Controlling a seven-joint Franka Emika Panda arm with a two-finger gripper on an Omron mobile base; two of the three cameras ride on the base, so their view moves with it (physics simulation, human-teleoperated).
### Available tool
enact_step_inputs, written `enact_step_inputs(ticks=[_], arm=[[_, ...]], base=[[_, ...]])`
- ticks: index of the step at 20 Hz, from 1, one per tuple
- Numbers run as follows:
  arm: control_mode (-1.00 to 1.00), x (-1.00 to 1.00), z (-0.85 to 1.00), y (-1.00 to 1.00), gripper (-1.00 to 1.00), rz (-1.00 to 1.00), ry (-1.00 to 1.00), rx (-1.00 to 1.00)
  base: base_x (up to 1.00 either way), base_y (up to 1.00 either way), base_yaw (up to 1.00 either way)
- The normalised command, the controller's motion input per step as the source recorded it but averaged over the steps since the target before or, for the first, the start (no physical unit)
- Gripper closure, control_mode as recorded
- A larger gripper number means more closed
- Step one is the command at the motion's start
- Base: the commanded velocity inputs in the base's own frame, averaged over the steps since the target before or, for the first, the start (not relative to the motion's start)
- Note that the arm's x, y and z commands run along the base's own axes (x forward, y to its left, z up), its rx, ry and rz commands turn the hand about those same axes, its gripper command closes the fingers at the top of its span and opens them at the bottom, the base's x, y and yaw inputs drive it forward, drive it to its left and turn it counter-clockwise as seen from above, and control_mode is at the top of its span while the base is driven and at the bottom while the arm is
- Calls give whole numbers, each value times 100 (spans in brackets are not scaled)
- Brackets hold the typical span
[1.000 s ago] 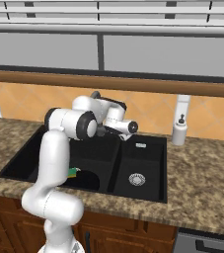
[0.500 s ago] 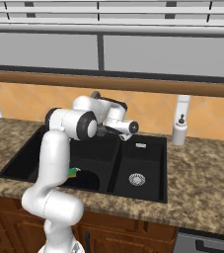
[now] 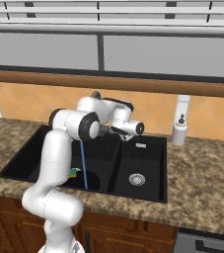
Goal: Pick the pan and sponge and place them into the sink. Then turn on the water.
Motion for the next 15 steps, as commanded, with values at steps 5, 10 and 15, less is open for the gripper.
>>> enact_step_inputs(ticks=[5, 10, 15], arm=[[-100, 9, -29, -5, 100, 0, 7, 24], [-100, 2, -15, 0, 100, 0, 1, 5], [-100, 0, 0, 0, 100, 0, 0, 0]], base=[[0, 0, 0], [0, 0, 0], [0, 0, 0]])
